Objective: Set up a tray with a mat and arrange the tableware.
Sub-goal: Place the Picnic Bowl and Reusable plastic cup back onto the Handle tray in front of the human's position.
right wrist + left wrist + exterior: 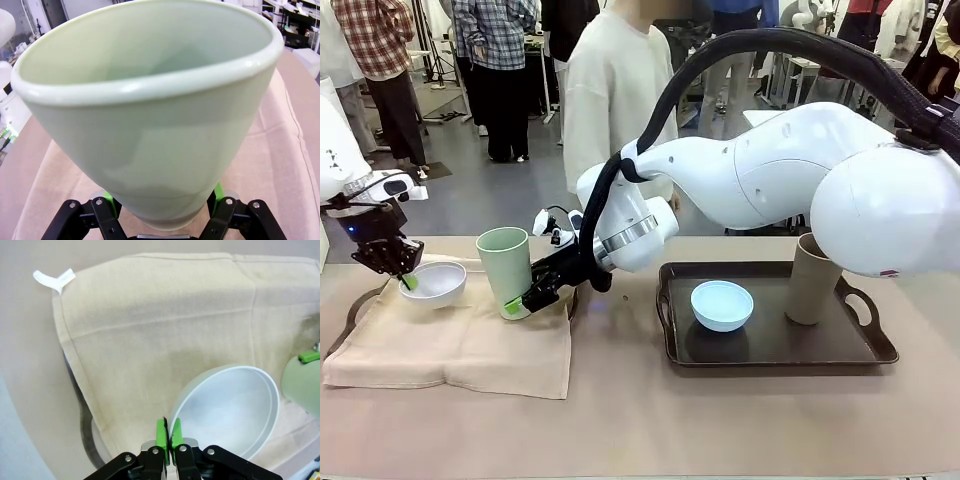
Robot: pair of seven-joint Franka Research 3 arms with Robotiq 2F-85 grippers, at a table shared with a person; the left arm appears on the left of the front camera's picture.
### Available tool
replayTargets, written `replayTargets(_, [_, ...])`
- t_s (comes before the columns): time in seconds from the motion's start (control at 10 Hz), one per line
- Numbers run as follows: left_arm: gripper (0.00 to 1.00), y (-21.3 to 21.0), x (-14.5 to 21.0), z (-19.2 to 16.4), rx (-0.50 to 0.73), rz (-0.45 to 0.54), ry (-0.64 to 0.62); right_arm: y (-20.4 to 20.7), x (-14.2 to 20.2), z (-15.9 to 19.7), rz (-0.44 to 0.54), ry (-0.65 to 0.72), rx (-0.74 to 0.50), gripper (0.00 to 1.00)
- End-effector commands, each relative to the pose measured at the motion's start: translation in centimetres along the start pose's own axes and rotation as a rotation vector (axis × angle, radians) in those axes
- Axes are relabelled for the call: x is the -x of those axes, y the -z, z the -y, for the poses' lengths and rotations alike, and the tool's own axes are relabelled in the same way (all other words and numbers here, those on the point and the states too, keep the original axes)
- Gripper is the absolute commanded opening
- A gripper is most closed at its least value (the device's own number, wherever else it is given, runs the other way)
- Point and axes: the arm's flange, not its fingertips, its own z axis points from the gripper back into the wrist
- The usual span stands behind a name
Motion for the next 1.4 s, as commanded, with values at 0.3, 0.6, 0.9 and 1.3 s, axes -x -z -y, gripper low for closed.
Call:
replayTargets(0.3, [0.04, 1.1, -0.7, 0.2, -0.032, -0.039, -0.012, 0.1, -0.2, 0.5, 0.003, -0.018, -0.01, 0.83])
replayTargets(0.6, [0.24, -0.1, -0.1, -0.1, -0.016, -0.037, -0.027, -1.0, -0.4, 0.1, -0.047, 0.039, 0.008, 1.0])
replayTargets(0.9, [0.47, -1.9, 1.0, -0.4, 0.017, -0.034, -0.025, -4.3, -1.3, -1.8, -0.186, 0.146, 0.022, 1.0])
replayTargets(1.3, [0.67, -4.9, 2.7, 0.1, 0.009, -0.023, 0.014, -9.7, -3.0, -5.9, -0.328, 0.34, 0.145, 1.0])
